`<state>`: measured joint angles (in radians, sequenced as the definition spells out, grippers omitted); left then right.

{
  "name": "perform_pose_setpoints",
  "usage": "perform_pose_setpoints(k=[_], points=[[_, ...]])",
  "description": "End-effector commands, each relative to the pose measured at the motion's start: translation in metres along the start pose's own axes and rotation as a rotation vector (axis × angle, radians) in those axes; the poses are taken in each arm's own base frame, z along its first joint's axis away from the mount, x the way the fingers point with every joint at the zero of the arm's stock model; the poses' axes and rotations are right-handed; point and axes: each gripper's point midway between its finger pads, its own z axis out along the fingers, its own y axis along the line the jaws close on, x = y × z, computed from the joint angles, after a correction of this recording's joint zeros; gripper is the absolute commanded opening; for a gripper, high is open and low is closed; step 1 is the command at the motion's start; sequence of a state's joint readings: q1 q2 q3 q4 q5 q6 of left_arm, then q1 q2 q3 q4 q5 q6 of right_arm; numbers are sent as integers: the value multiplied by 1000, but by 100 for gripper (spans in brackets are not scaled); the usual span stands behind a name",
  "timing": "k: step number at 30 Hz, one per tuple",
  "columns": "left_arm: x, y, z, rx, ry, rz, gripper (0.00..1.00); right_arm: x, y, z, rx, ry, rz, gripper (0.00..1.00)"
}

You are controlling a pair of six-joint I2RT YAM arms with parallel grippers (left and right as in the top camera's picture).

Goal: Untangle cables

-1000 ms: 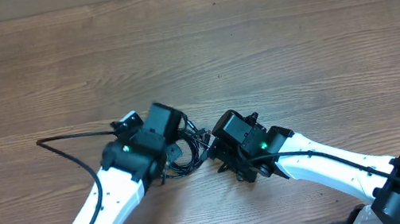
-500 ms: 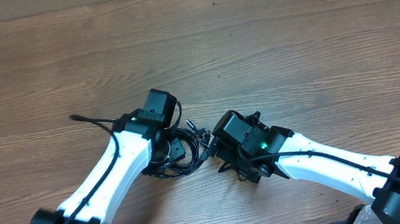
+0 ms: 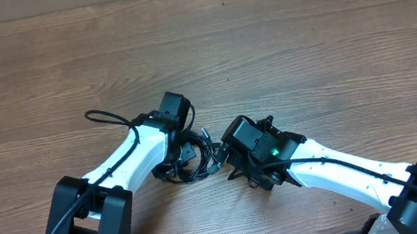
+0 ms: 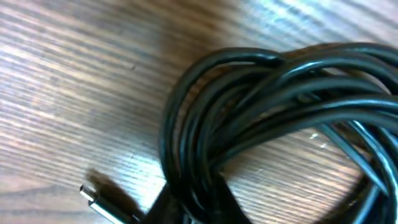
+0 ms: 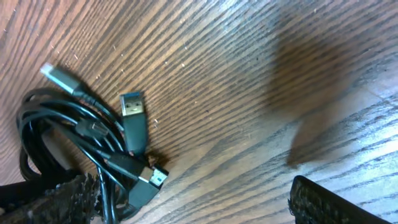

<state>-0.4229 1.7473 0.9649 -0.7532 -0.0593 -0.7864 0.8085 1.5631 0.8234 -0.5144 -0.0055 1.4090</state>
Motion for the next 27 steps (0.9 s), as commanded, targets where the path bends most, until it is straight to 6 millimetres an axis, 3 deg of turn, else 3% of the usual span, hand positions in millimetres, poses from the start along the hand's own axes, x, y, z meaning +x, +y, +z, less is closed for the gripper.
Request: perform_pose_setpoints(k=[1,7,10,18,23,27], points=[[-11,-6,2,16,-35,-13,4,-3,-2,2,7,-22,-7,97],[-17,-9,-5,27,-63,-14,5,-1,-2,2,6,-11,-7,100],[-17,-16,-13,73,-59,-15,4,17,0,1,-4,93,-7,100],[-20,-21,-43,141,-104,-16,4,53,17,-7,-97,307,-99,62],[-19,-19,-59,163,-124,-16,4,68,43,-16,-220,392,-146,56],[-15,-20,-63,180,-115,-14,4,61,59,-17,-284,350,-146,52]])
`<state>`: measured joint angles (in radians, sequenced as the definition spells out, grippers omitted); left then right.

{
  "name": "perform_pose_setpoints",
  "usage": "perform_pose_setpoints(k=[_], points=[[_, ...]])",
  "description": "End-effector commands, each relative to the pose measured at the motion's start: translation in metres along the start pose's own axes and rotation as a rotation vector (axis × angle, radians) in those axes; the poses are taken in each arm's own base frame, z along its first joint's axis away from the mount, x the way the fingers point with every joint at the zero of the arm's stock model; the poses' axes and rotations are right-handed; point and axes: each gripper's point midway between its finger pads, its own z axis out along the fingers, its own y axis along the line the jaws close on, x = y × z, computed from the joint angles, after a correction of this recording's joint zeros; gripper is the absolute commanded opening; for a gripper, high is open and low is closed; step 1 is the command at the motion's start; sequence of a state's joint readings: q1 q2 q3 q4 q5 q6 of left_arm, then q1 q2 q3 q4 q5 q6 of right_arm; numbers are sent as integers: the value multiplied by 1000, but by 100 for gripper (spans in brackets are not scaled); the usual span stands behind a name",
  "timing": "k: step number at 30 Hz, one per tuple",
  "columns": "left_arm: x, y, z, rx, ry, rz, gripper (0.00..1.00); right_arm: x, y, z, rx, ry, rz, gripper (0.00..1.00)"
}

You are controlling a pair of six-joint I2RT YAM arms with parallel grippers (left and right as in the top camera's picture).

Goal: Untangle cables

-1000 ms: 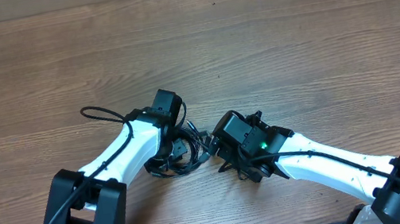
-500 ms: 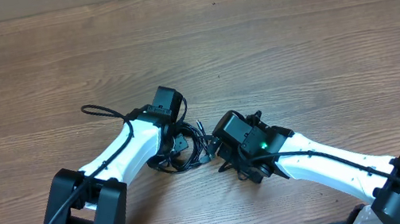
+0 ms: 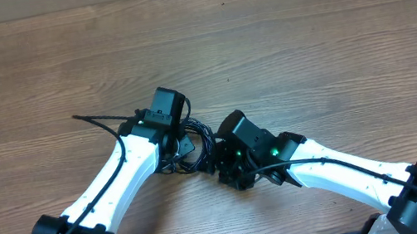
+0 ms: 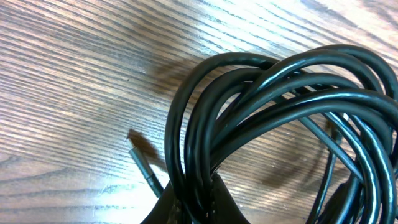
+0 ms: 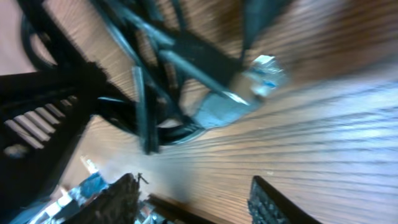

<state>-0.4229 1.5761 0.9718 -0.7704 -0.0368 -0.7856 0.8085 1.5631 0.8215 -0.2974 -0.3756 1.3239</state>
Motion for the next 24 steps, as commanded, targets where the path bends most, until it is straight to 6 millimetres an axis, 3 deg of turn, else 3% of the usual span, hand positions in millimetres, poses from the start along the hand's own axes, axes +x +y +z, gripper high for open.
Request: perform_pose_setpoints(k=[1,7,14,17,24], points=[[-5,-11,-13,55,-10,-8,4,-1,7,2,-28,-5,-7,49],[2,-17,-14,91,30,-7,4,-18,6,1,-31,-102,173,41],[7,-21,-15,119,55,21,4,-30,21,-2,-91,-167,160,32],[10,-25,-15,139,73,29,4,-33,18,-2,-83,-186,163,24],[10,-32,-22,183,72,39,4,-39,1,-3,-17,-229,181,24]])
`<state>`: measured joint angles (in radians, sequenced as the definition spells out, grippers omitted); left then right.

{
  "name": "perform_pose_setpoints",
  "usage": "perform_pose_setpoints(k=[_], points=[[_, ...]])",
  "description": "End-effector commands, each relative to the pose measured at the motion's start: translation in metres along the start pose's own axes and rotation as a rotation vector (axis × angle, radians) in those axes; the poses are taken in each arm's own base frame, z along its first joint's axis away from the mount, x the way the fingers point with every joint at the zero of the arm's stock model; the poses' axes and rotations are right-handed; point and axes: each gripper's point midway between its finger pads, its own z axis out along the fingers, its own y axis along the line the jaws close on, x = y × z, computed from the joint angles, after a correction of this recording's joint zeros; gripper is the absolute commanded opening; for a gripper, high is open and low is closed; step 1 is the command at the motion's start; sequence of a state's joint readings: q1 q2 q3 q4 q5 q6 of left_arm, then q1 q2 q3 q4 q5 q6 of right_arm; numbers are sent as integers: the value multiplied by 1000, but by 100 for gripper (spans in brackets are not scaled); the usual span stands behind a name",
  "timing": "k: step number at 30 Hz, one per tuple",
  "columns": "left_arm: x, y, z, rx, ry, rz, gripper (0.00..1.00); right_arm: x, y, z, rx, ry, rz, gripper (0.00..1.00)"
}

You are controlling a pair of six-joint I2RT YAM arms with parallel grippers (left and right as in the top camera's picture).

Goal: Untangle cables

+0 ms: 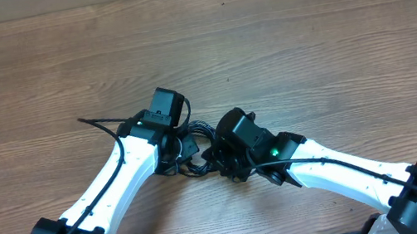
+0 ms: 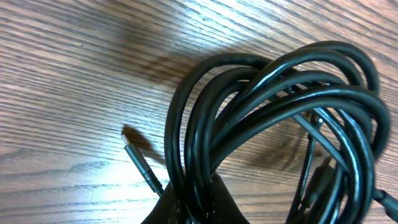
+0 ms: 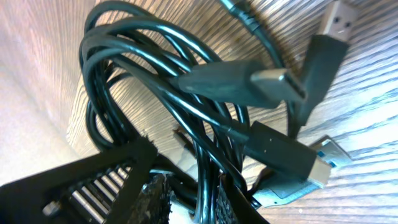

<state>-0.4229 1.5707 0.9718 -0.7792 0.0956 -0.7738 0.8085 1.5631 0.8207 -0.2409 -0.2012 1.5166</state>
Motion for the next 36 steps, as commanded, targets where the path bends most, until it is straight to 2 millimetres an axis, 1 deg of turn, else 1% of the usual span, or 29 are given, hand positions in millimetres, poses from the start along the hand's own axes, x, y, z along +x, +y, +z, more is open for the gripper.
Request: perform_pose_setpoints(k=[1,3,4,5,9,10,13,17,21,24,25,28,30,33,36], points=[[-5,-21,-20,106,-20,35,4,-8,-6,1,20,-53,3,24],[-3,-29,-23,150,-8,40,4,-8,-7,1,26,-53,4,22],[-2,-35,-28,183,-8,45,4,-9,-10,1,37,-54,7,17],[-2,-37,-30,195,-10,47,4,-9,-10,1,37,-54,7,16],[-3,-47,-42,256,-28,58,4,-9,-14,1,53,-54,9,5],[-4,-50,-44,271,-34,61,4,-9,-16,1,60,-54,11,4],[-4,-55,-51,307,-42,69,4,-9,-21,1,82,-55,15,4],[-5,-55,-51,306,-40,35,4,-8,-30,0,120,-55,18,4],[-7,-54,-51,309,-22,-105,4,-13,-48,-3,190,-84,20,4],[-11,-54,-54,349,18,-237,4,-21,-53,-5,219,-120,-57,4],[-13,-56,-56,373,28,-246,4,-22,-53,-5,220,-123,-75,4],[-24,-64,-66,468,46,-264,4,-24,-53,-6,225,-130,-135,4],[-33,-65,-72,520,47,-280,5,-24,-52,-6,223,-129,-158,4],[-46,-58,-78,565,55,-334,4,-24,-52,-5,223,-124,-196,4],[-58,-46,-81,577,51,-406,4,-23,-49,-5,217,-116,-256,4]])
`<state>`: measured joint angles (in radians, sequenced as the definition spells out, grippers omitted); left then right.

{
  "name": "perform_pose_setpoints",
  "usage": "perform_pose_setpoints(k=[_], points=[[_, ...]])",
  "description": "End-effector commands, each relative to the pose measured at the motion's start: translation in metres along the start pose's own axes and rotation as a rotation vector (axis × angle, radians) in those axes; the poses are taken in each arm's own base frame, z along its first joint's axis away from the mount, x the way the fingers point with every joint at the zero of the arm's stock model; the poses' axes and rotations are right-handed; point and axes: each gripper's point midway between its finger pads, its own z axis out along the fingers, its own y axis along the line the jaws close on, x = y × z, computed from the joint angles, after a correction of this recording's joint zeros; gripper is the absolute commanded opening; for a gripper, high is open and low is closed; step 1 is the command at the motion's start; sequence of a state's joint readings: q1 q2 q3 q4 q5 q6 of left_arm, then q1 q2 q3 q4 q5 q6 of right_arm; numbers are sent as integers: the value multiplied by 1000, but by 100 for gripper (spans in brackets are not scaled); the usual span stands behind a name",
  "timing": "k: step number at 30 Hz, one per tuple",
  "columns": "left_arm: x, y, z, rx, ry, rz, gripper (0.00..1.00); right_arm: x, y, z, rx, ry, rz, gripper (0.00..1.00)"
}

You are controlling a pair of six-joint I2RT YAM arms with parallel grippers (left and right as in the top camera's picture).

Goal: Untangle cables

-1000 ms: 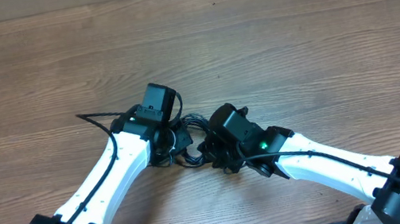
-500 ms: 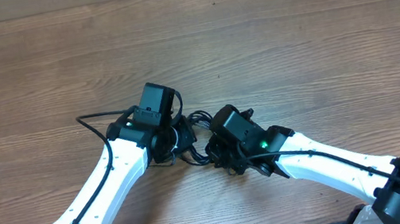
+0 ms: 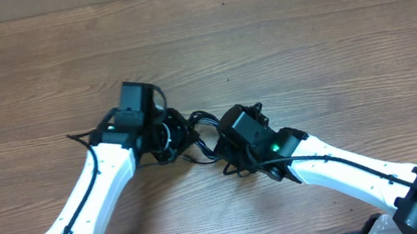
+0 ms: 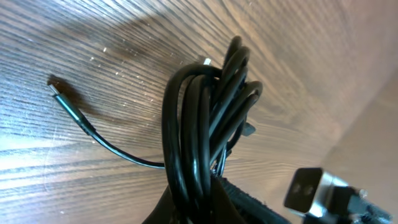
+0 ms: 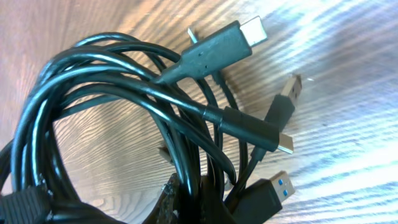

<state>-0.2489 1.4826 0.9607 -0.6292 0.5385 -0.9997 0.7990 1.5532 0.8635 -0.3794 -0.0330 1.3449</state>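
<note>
A tangle of black cables lies stretched between both grippers on the wooden table. My left gripper is shut on the coil's left side. In its wrist view the coil stands edge-on out of the gripper, and a thin cable end trails off left. My right gripper is shut on strands at the right side, and in its wrist view the gripper pinches them. Loose plugs hang there: a USB-C plug, a blue-tipped USB-A plug and a second USB-A plug.
The right arm's wrist camera sits close behind the coil in the left wrist view. A thin cable tail pokes out left of the left arm. Bare wood spreads over the far half of the table.
My left gripper has moved left and slightly away across the table with the coil, which now shows edge-on. The tangle is drawn out between the grippers. The right gripper stayed about where it was.
At first my left gripper held the coil while the right gripper stood open beside the loose plugs. Then the right gripper was in against the tangle, and later shut on some strands. Now both hold on, with the left gripper further left.
</note>
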Motion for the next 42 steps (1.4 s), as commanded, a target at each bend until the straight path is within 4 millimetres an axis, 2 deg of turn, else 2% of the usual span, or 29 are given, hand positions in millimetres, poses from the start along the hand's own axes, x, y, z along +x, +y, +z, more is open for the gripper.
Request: perform_pose_setpoints(k=[1,8,14,20,27,29,32,34,36,41,42], points=[[-31,-26,-36,151,-74,-90,4,14,-36,8,104,54,-129,4],[-44,-31,-53,252,-33,-226,4,16,-35,8,98,65,-171,4],[-61,-23,-57,240,-98,-382,4,29,-36,7,89,142,-206,4],[-66,-21,-57,240,-111,-539,5,48,-32,3,55,256,-212,4],[-85,-16,-62,248,-199,-628,5,67,-36,-2,60,350,-211,4],[-97,-23,-68,289,-245,-604,5,73,-43,-3,91,365,-218,4],[-111,-19,-73,278,-336,-565,5,76,-45,-3,100,367,-226,4],[-114,-16,-73,252,-370,-480,13,73,-42,-2,90,347,-231,4],[-112,-18,-73,231,-367,-345,27,70,-38,0,75,326,-236,4],[-87,-22,-65,201,-264,27,66,55,-24,4,11,258,-330,4],[-80,-19,-62,188,-236,62,70,51,-20,5,-5,244,-363,4]])
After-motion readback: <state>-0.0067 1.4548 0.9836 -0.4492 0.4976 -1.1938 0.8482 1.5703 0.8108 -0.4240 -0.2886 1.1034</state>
